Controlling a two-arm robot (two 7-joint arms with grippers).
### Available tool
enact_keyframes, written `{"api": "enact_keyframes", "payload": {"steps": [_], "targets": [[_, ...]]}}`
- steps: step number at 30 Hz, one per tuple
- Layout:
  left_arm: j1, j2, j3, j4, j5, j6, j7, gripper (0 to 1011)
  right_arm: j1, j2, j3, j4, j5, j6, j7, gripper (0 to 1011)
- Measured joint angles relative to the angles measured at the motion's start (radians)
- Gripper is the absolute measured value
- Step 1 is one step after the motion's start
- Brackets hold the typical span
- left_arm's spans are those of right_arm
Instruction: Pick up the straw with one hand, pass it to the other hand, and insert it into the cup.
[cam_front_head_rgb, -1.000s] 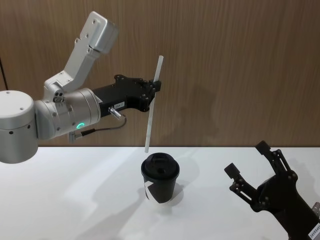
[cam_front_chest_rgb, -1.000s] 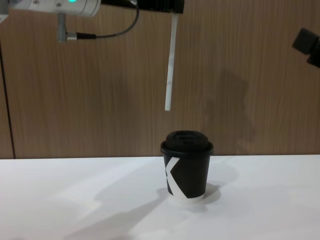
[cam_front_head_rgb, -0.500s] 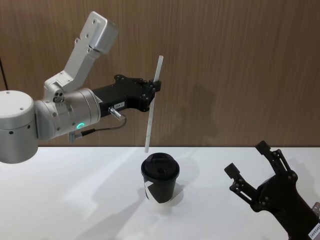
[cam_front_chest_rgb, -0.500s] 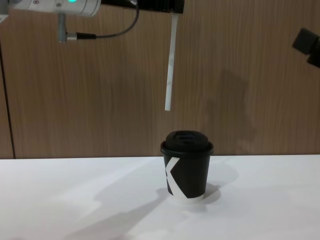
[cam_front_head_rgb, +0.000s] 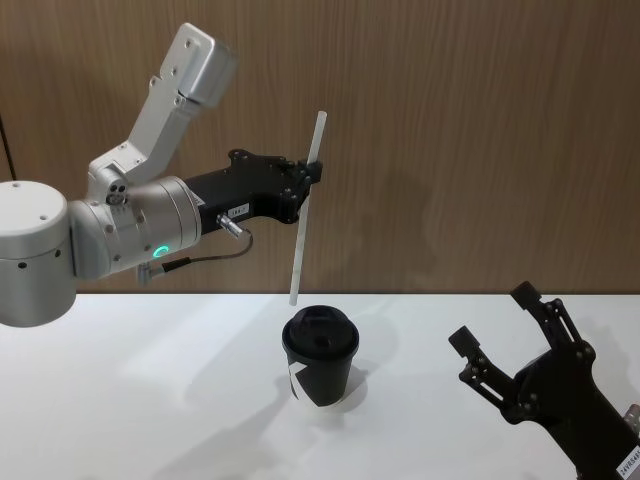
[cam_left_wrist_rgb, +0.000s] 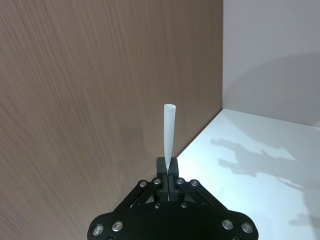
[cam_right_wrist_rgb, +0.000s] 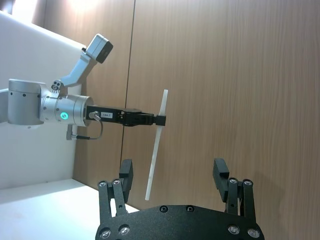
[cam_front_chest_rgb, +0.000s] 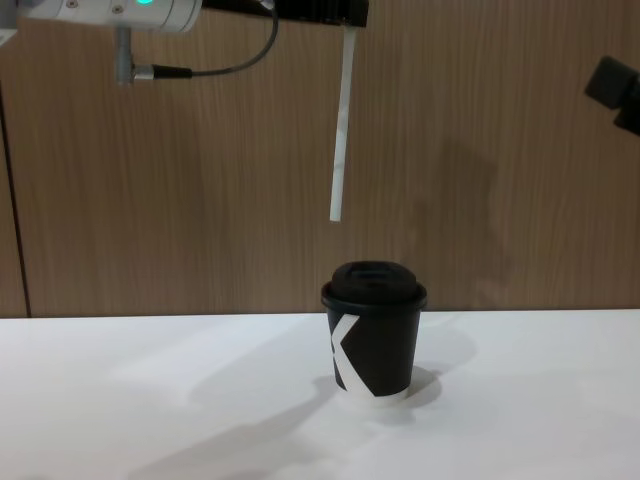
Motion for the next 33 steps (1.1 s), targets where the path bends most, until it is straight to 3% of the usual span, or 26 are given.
{"api": "enact_keyframes", "payload": {"steps": [33], "targets": [[0.000, 0.000, 0.000, 0.000, 0.000, 0.000, 0.000, 6, 0.000, 0.000, 0.000, 0.000, 0.000, 0.000, 0.000, 1001]]}}
